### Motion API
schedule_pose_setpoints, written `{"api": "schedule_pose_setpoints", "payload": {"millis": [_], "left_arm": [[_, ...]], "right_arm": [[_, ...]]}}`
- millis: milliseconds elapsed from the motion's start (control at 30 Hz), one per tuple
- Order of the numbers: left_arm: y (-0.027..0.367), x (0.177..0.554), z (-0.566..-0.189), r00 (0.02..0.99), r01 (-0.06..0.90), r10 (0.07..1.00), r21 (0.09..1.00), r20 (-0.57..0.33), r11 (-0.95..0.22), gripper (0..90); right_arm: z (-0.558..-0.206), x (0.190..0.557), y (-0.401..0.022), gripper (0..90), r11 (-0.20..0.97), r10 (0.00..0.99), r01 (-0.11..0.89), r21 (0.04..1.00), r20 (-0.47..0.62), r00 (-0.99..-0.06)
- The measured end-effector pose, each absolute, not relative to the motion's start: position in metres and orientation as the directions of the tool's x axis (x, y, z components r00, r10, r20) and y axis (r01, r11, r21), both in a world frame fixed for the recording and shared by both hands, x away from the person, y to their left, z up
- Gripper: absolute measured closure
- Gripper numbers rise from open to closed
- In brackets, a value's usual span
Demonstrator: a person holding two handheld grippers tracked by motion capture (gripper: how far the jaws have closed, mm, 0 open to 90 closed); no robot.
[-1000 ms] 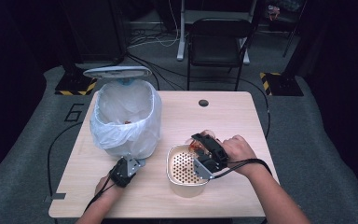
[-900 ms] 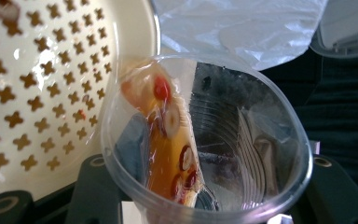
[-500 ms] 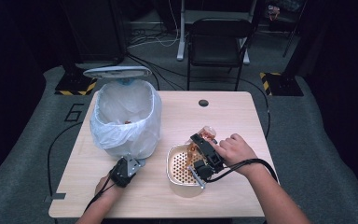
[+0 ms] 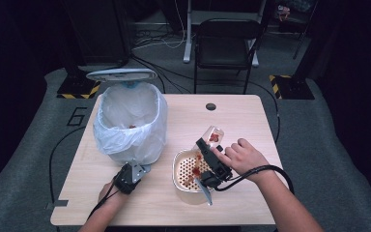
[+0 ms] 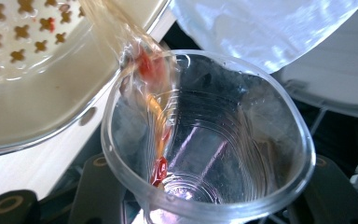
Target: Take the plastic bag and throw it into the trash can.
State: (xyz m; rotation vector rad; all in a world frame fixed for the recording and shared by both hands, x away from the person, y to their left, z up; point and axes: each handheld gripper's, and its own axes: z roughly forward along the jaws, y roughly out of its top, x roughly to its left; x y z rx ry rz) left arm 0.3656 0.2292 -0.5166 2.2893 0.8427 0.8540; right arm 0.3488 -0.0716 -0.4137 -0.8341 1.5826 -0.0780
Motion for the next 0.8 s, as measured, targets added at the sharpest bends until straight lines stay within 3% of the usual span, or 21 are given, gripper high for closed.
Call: {"api": "schedule_pose_setpoints", "payload": {"millis": [67,100,200,800], "left_arm": [[0.2292,0.3654,-0.5164,0.605,0.36,0.705,0.663,0.37,-0.656,90.0],[0.2294,0.3655,-0.5163,0.606,0.36,0.704,0.662,0.371,-0.658,90.0],[0.2296,0.3658,-0.5162,0.605,0.358,0.704,0.663,0.372,-0.658,90.0],[0.2295,0.3655,-0.5163,0.606,0.36,0.705,0.663,0.369,-0.656,90.0]], "right_arm": [[-0.4111,0.3502,-0.0712,47.6,0.68,-0.592,-0.466,-0.566,-0.799,0.107],[-0.4149,0.3501,-0.0744,47.6,0.712,-0.561,-0.461,-0.53,-0.824,0.081],[-0.4136,0.3486,-0.0737,47.5,0.691,-0.566,-0.467,-0.552,-0.815,0.124],[-0.4124,0.3461,-0.0738,47.5,0.684,-0.572,-0.472,-0.556,-0.81,0.126]]}}
